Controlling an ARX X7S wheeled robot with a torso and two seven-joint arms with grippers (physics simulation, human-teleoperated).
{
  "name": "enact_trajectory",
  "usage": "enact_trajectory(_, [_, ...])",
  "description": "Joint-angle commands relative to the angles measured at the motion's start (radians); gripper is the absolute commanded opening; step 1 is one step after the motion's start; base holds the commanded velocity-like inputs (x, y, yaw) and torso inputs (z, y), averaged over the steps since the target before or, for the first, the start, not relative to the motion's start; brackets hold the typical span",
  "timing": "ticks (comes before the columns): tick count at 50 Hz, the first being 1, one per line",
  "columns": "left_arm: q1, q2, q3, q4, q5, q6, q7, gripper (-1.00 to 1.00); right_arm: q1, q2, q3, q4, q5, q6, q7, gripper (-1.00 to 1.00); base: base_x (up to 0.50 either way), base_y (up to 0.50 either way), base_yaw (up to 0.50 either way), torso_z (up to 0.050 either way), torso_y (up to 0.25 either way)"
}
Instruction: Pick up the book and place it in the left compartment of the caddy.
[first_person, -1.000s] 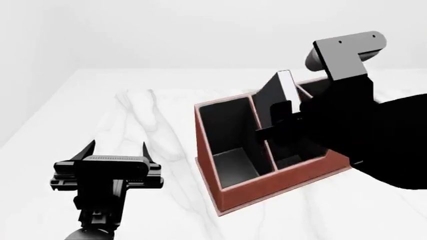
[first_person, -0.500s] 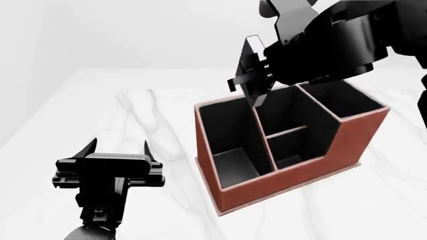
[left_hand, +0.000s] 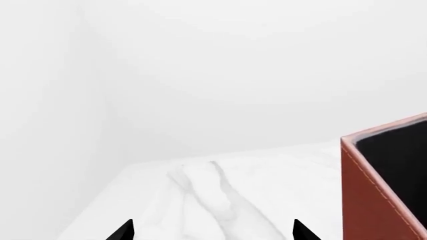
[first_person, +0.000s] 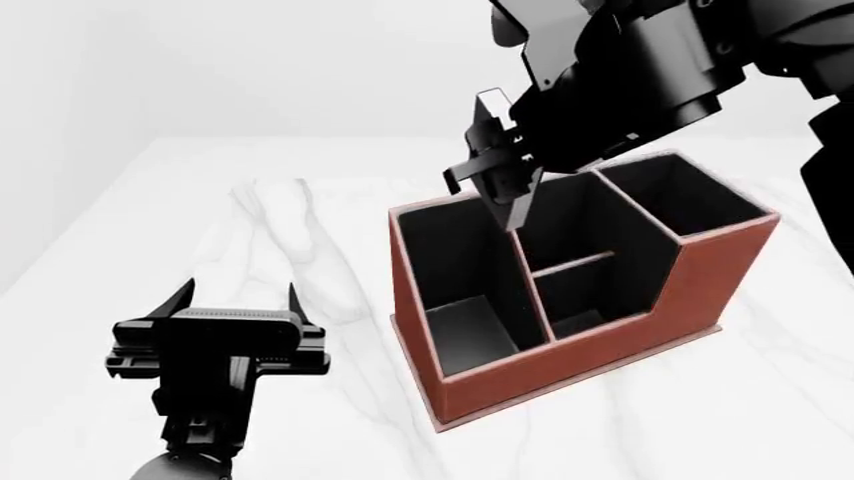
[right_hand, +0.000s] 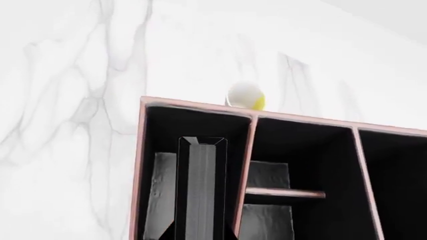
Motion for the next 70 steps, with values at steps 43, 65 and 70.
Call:
enact_trajectory(43, [0.015,0.01,-0.032,0.01,-0.016,0.015,0.017,1.0,-0.312,-0.038,-0.056,-0.061,-0.281,-0.254,-0.242,-1.0,0.0,0.0,0.0,0.0,0.001])
enact_trajectory(65, [0.014,0.003,-0.034,0.016,-0.025,0.012,0.011,1.0,-0.378,-0.059,-0.107,0.005,-0.388,-0.348,-0.331,-1.0,0.0,0.0,0.0,0.0,0.001])
enact_trajectory(70, [0.015,0.003,-0.033,0.012,-0.026,0.016,0.01,1.0,-0.397,-0.06,-0.115,0.011,-0.403,-0.366,-0.334,-1.0,0.0,0.0,0.0,0.002,0.002])
